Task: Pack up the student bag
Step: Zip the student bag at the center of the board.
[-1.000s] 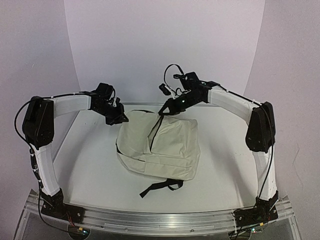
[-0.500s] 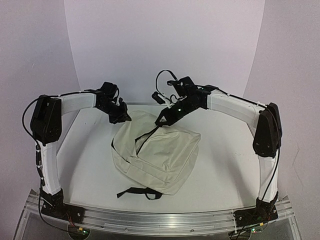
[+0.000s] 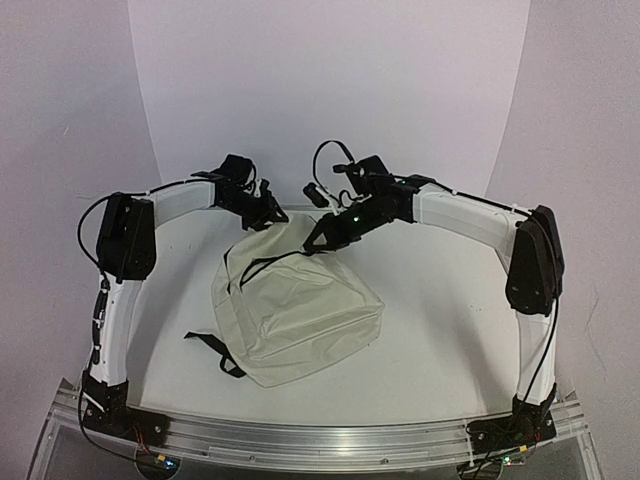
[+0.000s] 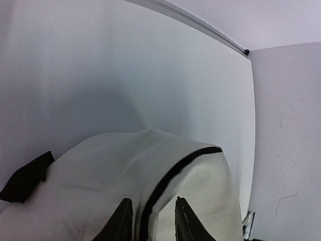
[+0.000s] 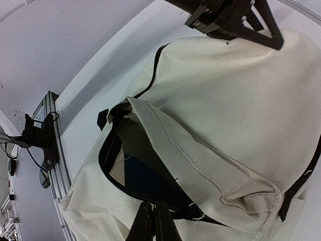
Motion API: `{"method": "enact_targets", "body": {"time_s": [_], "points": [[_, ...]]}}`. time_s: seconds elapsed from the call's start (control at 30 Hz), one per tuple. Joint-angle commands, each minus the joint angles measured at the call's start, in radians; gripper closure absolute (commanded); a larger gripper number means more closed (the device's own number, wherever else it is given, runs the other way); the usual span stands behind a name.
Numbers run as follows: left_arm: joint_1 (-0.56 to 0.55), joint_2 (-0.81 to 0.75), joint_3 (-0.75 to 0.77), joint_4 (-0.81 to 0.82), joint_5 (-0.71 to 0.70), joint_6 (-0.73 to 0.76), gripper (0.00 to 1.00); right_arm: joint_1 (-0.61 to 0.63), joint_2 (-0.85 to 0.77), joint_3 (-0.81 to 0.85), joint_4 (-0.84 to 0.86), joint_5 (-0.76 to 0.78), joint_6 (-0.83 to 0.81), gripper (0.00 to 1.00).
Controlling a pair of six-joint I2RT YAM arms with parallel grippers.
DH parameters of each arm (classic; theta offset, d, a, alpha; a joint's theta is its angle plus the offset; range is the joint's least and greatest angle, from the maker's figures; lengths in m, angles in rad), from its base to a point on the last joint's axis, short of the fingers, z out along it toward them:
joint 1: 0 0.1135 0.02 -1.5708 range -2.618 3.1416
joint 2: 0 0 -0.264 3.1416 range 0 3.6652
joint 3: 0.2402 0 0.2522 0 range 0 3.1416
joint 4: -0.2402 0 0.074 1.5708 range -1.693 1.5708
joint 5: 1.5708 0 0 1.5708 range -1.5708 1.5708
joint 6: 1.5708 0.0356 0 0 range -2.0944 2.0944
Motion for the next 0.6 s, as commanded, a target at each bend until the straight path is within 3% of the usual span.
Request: {"method": "enact_targets", "body": {"time_s": [0.0,0.13,0.33,0.57], "points": [[-0.004,-0.230,-0.092,0.033,-0.033,0.039,0.55,-0.033,-0.033,0.023,0.044,-0.086,0.055,0.73],[-0.021,-0.364,-0.194,-0.033,-0.057,0.093,0.48,-0.114,-0.059,0.035,0.044,-0.151,0.093,0.50],[-0.150,-0.460,-0.221,-0.106,-0.052,0.156,0.48,-0.232,-0.079,-0.010,0.042,-0.173,0.117,0.45],[-0.294,-0.402,-0.104,-0.254,-0.101,0.220,0.50,-0.265,-0.038,-0.088,0.030,-0.201,0.120,0.34]]}}
